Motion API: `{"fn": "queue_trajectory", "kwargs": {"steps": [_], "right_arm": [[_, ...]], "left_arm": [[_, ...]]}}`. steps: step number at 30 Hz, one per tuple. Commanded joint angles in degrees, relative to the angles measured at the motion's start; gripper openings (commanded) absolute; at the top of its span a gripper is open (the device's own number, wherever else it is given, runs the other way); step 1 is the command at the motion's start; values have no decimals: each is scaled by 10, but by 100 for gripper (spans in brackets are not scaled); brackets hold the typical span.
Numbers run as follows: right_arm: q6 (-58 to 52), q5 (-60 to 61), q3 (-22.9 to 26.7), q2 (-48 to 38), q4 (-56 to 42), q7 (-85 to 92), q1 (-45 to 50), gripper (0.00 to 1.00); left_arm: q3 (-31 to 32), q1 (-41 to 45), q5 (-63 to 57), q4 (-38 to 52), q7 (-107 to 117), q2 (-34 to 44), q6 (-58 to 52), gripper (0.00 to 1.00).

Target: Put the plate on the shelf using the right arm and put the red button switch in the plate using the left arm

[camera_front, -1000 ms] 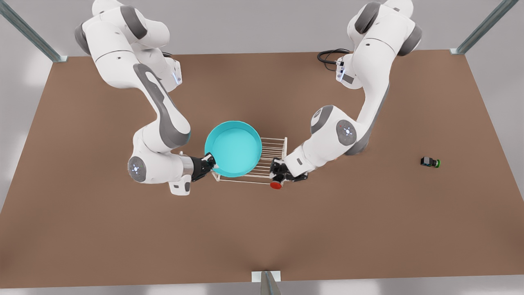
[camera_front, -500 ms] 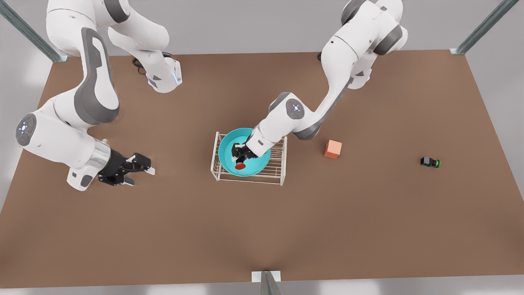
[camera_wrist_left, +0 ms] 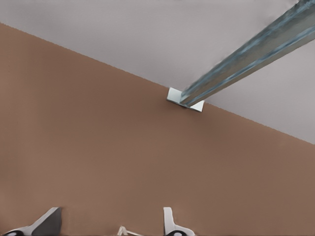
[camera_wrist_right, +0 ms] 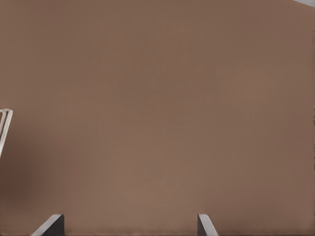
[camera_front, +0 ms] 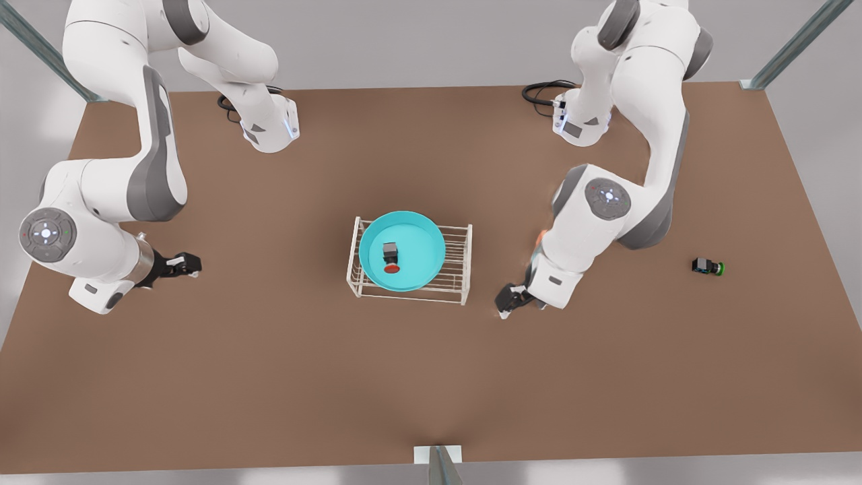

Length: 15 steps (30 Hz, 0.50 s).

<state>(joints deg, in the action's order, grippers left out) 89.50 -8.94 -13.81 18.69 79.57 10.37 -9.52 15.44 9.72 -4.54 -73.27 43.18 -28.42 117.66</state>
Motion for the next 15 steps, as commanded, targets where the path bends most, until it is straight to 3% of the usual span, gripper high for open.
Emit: {"fn": "queue_trajectory", "kwargs": {"steps": [1,2,3,5,7,15], "right_arm": [[-12,-5,2,-1,0,-23,-1,100],[-12,-5,2,0,0,-23,-1,100],[-12,-5,2,2,0,-23,-1,100],[-11,-5,2,3,0,-22,-1,100],[-10,-5,2,5,0,-22,-1,100],[-8,-5,11,12,0,-22,-1,100]], "left_arm": [[-8,-51,-34,2,-305,24,-264,100],[-116,-35,80,-126,-424,134,-247,100],[-232,38,123,-181,-495,176,-260,100],[-238,38,107,-160,-499,186,-252,100],[-237,42,106,-97,-494,148,-253,100],[-238,9,130,-98,-491,138,-256,100]]}}
